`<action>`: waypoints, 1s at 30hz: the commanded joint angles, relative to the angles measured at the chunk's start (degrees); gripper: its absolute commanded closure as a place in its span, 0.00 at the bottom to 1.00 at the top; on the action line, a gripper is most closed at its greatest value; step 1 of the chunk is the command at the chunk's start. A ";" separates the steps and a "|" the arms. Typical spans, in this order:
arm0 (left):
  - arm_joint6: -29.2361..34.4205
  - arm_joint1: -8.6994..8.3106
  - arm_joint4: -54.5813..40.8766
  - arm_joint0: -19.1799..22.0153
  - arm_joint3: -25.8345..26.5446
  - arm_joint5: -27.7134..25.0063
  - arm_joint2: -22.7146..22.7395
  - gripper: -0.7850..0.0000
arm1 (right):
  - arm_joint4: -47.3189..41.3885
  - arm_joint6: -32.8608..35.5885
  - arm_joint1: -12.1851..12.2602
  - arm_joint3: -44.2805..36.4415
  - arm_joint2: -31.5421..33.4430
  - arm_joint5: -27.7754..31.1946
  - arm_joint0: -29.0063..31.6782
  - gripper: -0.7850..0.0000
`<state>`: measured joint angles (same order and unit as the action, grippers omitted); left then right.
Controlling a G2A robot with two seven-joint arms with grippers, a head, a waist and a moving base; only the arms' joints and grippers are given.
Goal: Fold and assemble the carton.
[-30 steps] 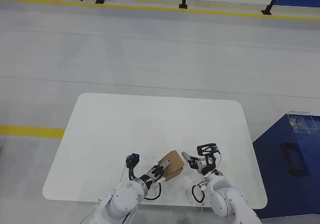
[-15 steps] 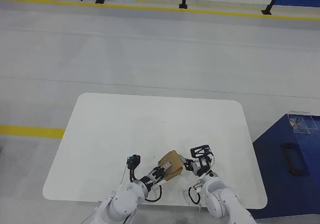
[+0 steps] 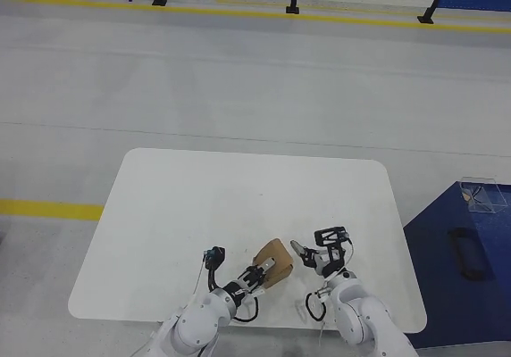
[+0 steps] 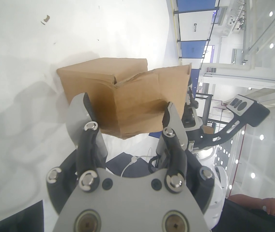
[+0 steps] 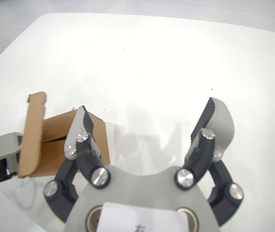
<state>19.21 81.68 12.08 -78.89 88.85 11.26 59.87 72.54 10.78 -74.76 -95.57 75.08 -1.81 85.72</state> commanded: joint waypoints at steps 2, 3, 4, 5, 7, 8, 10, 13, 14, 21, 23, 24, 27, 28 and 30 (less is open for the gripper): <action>0.07 0.04 0.28 0.44 -0.45 0.66 -0.39 0.46 | 0.46 -0.05 0.03 -0.33 0.09 -0.19 0.36 0.00; 0.00 0.05 0.19 0.46 -0.59 0.65 -0.43 0.47 | 0.45 0.04 0.03 -0.39 0.17 -0.18 0.35 0.00; -0.11 0.05 0.16 0.48 -0.79 0.78 -0.46 0.47 | 0.44 0.09 0.03 -0.38 0.21 -0.12 0.34 0.00; -0.23 0.05 0.31 0.56 -0.95 1.06 -0.54 0.47 | 0.52 0.11 0.03 -0.34 0.23 -0.16 0.34 0.00; -0.35 0.07 0.31 0.65 -0.96 1.12 -0.71 0.43 | 0.97 0.27 0.04 -0.13 0.01 0.11 0.29 0.00; -0.42 0.06 0.23 0.61 -0.92 1.07 -0.70 0.44 | 1.40 0.31 0.03 0.09 -0.18 0.18 0.19 0.00; -0.41 0.02 0.17 0.48 -0.68 0.96 -0.66 0.44 | 1.65 0.15 -0.04 0.60 -0.59 -0.09 -0.04 0.00; -0.54 -0.04 0.24 0.32 -0.48 0.98 -0.59 0.45 | 2.34 0.19 -0.12 0.93 -1.33 -0.06 -0.17 0.00; -0.54 -0.06 0.29 0.30 -0.45 1.03 -0.60 0.45 | 2.73 0.28 -0.13 0.96 -1.57 -0.01 -0.17 0.00; -0.48 -0.12 0.28 0.34 -0.56 1.14 -0.78 0.44 | 4.78 0.40 -0.27 1.89 -2.94 -0.39 -0.26 0.00; -0.43 -0.14 0.36 0.42 -0.61 1.26 -0.82 0.43 | 5.22 0.30 -0.31 2.15 -3.26 -0.54 -0.33 0.00; -0.38 -0.15 0.38 0.44 -0.64 1.41 -0.86 0.44 | 5.30 0.21 -0.34 2.23 -3.37 -0.62 -0.35 0.00; -0.49 -0.16 0.56 0.53 -0.65 1.68 -0.98 0.42 | 5.46 0.26 -0.38 2.48 -3.46 -0.78 -0.51 0.00; -0.47 -0.17 0.65 0.57 -0.66 1.76 -1.05 0.43 | 5.43 0.31 -0.40 2.57 -3.45 -0.76 -0.56 0.00; -0.50 -0.17 0.56 0.62 -0.73 1.90 -1.10 0.43 | 5.48 0.42 -0.41 2.67 -3.44 -0.81 -0.67 0.00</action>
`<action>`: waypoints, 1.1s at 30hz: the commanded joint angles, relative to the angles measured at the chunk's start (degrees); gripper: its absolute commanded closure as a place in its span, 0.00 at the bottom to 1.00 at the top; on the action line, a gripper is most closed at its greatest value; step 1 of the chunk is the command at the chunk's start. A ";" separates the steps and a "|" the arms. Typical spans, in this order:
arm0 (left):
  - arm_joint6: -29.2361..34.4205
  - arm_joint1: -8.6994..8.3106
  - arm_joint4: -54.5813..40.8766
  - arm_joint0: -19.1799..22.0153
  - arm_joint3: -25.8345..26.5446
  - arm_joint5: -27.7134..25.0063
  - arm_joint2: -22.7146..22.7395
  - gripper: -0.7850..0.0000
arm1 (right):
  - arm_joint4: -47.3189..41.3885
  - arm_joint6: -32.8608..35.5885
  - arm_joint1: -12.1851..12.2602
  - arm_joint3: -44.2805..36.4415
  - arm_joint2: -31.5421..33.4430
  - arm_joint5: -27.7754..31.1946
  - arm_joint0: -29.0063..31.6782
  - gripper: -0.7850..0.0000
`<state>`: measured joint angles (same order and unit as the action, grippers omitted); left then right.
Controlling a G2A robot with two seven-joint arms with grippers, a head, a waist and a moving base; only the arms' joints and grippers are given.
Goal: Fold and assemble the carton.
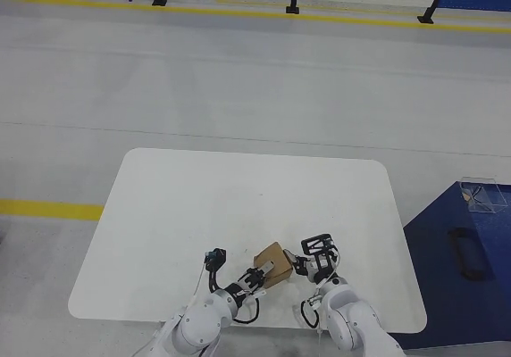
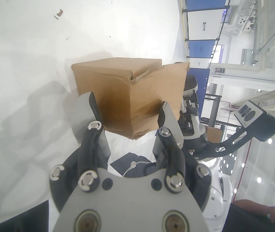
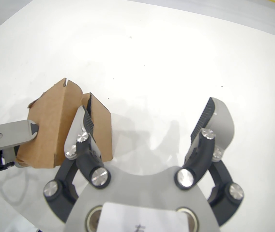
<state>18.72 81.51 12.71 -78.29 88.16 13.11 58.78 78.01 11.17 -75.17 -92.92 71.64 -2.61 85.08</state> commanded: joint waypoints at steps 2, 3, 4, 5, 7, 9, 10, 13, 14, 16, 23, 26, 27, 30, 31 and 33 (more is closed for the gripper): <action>-0.07 0.02 -0.06 0.19 -0.33 0.27 -0.10 0.43 | -0.14 0.17 -0.03 0.19 -0.02 0.09 -0.12 0.00; -0.08 0.03 -0.18 0.28 -0.44 0.32 -0.14 0.43 | -0.16 0.26 -0.05 0.33 -0.03 0.08 -0.19 0.00; -0.06 0.04 -0.17 0.37 -0.61 0.42 -0.19 0.42 | -0.18 0.44 -0.07 0.50 -0.06 0.04 -0.27 0.00; -0.12 0.05 -0.20 0.46 -0.74 0.51 -0.24 0.41 | -0.26 0.64 -0.09 0.66 -0.10 0.03 -0.42 0.00; -0.04 0.08 -0.32 0.69 -1.09 0.95 -0.35 0.42 | -0.31 0.98 -0.13 0.99 -0.21 0.11 -0.71 0.00; 0.02 0.10 -0.50 0.92 -1.34 0.98 -0.40 0.40 | -0.39 1.15 -0.17 1.20 -0.39 0.25 -0.86 0.00; 0.03 0.11 -0.61 0.98 -1.44 1.02 -0.41 0.41 | -0.39 1.28 -0.19 1.29 -0.45 0.39 -0.94 0.00; -0.03 0.11 -0.77 1.02 -1.52 0.78 -0.43 0.40 | -0.71 1.36 -0.22 1.36 -0.58 0.87 -1.02 0.00; 0.02 0.10 -0.92 0.99 -1.45 0.56 -0.42 0.41 | -0.89 1.34 -0.23 1.33 -0.55 1.00 -1.03 0.00; 0.05 0.06 -0.88 0.97 -1.49 0.47 -0.36 0.41 | -1.00 1.37 -0.22 1.25 -0.48 1.24 -1.01 0.00; -0.09 0.20 -0.28 1.89 -2.42 2.68 -1.08 0.36 | -1.78 1.96 -0.39 1.57 -0.26 -0.03 -1.66 0.00; -0.25 0.25 -0.54 2.09 -2.56 2.67 -1.20 0.31 | -4.70 1.22 -0.44 0.70 0.41 1.02 -1.24 0.00; -0.28 0.24 -0.54 2.09 -2.52 2.61 -1.17 0.29 | -5.29 1.42 -0.37 0.39 0.66 1.97 -1.06 0.00; -0.45 0.19 -0.68 1.90 -2.05 2.32 -0.94 0.26 | -5.05 1.74 -0.16 -0.20 1.06 3.78 -0.35 0.00; -0.47 0.14 -0.70 1.70 -1.84 2.17 -0.80 0.14 | -4.05 2.17 -0.11 -0.08 0.95 3.78 -0.38 0.00; -1.30 0.04 -0.81 1.14 -0.96 1.55 -0.23 0.00 | -2.43 3.07 -0.15 0.75 0.33 2.85 -0.68 0.00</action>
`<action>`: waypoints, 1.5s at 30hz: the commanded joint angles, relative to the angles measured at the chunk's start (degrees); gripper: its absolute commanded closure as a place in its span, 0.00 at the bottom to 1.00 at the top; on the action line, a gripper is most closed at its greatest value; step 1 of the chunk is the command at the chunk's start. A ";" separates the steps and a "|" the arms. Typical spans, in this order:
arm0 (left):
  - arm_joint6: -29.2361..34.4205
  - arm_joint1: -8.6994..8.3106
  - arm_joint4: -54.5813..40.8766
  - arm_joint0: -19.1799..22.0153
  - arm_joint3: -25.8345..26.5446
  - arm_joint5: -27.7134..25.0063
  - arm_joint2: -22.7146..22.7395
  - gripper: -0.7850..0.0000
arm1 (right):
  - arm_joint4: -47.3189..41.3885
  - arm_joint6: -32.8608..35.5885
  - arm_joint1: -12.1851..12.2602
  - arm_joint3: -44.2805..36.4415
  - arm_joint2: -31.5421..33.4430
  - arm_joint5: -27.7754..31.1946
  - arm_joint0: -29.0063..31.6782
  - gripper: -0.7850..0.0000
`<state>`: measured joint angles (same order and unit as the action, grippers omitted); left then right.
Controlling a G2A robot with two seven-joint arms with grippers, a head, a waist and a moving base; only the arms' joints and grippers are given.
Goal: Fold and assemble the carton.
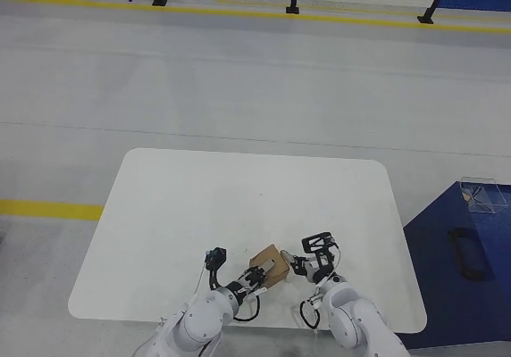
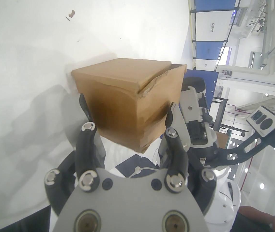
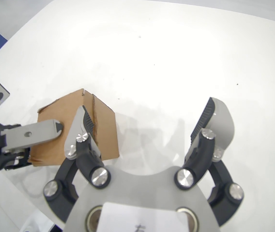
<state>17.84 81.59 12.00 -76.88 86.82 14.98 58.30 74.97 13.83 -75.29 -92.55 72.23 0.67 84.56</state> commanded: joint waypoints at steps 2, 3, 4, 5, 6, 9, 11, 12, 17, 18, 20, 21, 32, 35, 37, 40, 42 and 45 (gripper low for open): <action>-0.86 -0.20 -0.33 -1.20 1.31 -1.20 0.90 0.00 | 1.56 0.73 -0.16 1.23 -1.05 -1.31 -0.81 0.00; -0.90 -0.31 -0.24 -1.57 1.83 -1.54 1.21 0.00 | 1.52 0.72 -0.24 1.66 -1.33 -1.57 -1.01 0.00; -1.30 -0.39 -0.24 -2.04 2.41 -2.17 1.56 0.00 | 1.47 0.72 -0.29 1.92 -1.51 -1.74 -1.23 0.00; -1.59 -0.48 -0.28 -2.60 2.92 -2.90 1.86 0.00 | 1.42 0.68 -0.33 2.10 -1.60 -1.88 -1.38 0.00; -1.59 -0.59 -0.16 -3.10 3.30 -3.30 2.12 0.00 | 0.95 0.48 -0.37 2.09 -1.53 -2.01 -1.49 0.00; -2.50 -0.87 0.39 -4.46 4.71 -4.80 2.93 0.00 | -1.98 -0.68 -0.47 1.18 -0.45 -2.78 -1.24 0.00; -3.04 -1.02 0.85 -5.24 5.66 -5.29 3.31 0.00 | -4.74 -1.05 -0.51 0.16 0.57 -2.89 -0.88 0.00; -3.32 -1.09 1.01 -5.64 6.12 -5.73 3.50 0.00 | -5.41 -1.12 -0.47 -0.34 0.86 -2.18 -0.66 0.00; -3.90 -1.38 1.68 -7.08 7.78 -6.83 4.11 0.00 | -4.48 -0.69 -0.17 -1.01 0.83 0.95 0.48 0.00; -3.84 -1.42 1.70 -7.24 7.90 -7.00 4.15 0.00 | -4.00 -0.57 -0.17 -0.73 0.51 1.11 0.43 0.00; -3.90 -1.48 1.88 -7.45 8.14 -7.43 4.17 0.00 | -3.53 -0.48 -0.23 -0.07 0.01 0.87 0.10 0.00; -3.98 -1.50 1.91 -7.58 8.22 -7.51 4.14 0.00 | -3.42 -0.58 -0.27 0.18 -0.18 0.69 -0.07 0.00; -3.99 -1.64 2.30 -7.81 8.59 -7.31 3.81 0.00 | -3.32 -0.82 -0.28 -1.84 -0.63 0.97 0.50 0.00; -3.90 -1.61 1.32 -7.48 8.06 -6.79 4.04 0.00 | -1.47 0.64 -0.41 -0.61 -2.02 0.18 -0.22 0.00; -4.07 -1.63 1.04 -7.37 7.81 -7.00 4.27 0.00 | -0.90 0.68 -0.51 0.12 -2.62 -0.26 -0.55 0.00; -4.41 -1.71 0.64 -7.67 7.88 -7.49 4.68 0.00 | -0.73 1.50 -0.61 1.02 -2.82 -1.20 -1.23 0.00; -4.88 -1.79 0.96 -7.92 8.38 -8.55 4.88 0.00 | -0.72 2.03 -0.66 1.25 -2.91 -1.54 -1.70 0.00; -5.58 -1.91 2.32 -8.29 8.75 -9.24 4.98 0.00 | -1.62 1.56 -0.68 0.58 -2.37 -1.71 -1.77 0.00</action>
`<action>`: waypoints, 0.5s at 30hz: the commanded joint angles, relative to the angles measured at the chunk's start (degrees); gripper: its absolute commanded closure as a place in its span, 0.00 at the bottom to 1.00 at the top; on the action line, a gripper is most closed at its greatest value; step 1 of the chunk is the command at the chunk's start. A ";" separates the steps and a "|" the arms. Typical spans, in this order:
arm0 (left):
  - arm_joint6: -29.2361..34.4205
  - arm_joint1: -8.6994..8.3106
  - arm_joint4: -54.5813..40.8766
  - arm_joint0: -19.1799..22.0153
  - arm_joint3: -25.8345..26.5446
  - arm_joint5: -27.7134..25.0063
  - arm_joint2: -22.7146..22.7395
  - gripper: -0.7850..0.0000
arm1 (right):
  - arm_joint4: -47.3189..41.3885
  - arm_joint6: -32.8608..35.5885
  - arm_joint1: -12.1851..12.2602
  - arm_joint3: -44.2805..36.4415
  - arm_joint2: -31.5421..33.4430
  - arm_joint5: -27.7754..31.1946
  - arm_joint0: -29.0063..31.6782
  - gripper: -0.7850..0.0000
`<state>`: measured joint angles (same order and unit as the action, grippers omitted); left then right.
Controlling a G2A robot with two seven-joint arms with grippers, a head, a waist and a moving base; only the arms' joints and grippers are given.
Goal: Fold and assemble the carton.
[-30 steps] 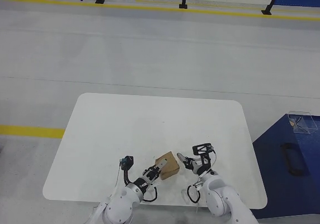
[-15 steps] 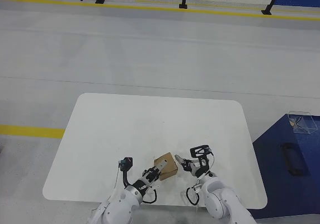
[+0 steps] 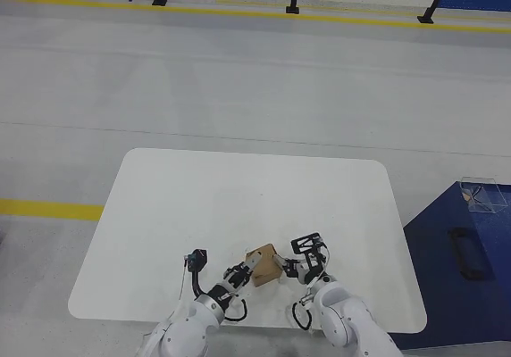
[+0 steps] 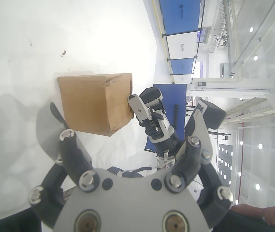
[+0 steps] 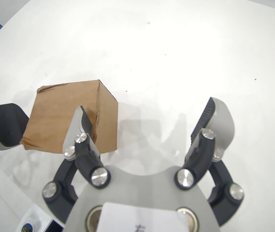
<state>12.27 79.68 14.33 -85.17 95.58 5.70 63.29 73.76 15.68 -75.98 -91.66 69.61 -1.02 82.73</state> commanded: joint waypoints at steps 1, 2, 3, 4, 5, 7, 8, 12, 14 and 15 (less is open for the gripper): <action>-0.01 0.00 -0.01 0.00 -0.01 0.04 -0.01 0.00 | -0.83 -0.53 0.06 -0.81 0.66 0.26 0.28 0.00; -0.01 0.00 -0.01 0.00 -0.01 0.04 -0.01 0.00 | -1.32 -0.57 0.14 -1.42 1.24 0.64 0.53 0.00; -0.01 0.00 -0.01 0.00 -0.01 0.04 -0.01 0.00 | -1.78 -0.73 0.24 -2.10 2.04 0.82 0.78 0.00; -0.01 0.00 -0.01 0.00 -0.01 0.04 -0.01 0.00 | -2.23 -0.86 0.34 -2.70 2.90 0.78 1.05 0.00; -0.01 0.00 -0.01 0.00 -0.01 0.04 -0.01 0.00 | -2.78 -0.80 0.43 -3.15 3.73 0.83 1.22 0.00; -1.29 -0.25 3.80 0.33 0.66 -0.27 0.51 0.00 | -3.39 0.12 0.58 -3.23 5.11 0.66 1.04 0.00; -0.70 -0.44 5.74 0.47 1.15 -1.50 0.48 0.00 | -3.44 0.84 0.61 -2.83 5.53 0.23 0.67 0.00; 3.03 -2.51 27.96 0.83 1.48 -18.54 0.21 0.00 | -3.38 5.75 0.42 0.85 4.78 -0.98 -2.53 0.00; -0.09 -3.31 35.07 -0.47 1.53 -25.40 1.10 0.00 | -1.83 7.49 0.26 3.26 3.35 -0.86 -4.65 0.00; -1.59 -3.58 37.33 -1.11 1.72 -27.17 1.57 0.00 | -1.59 7.91 0.15 4.46 2.66 -0.69 -5.62 0.00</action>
<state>12.46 76.30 47.12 -85.67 97.21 -18.74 64.41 71.88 23.29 -75.76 -88.16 72.80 -1.87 77.90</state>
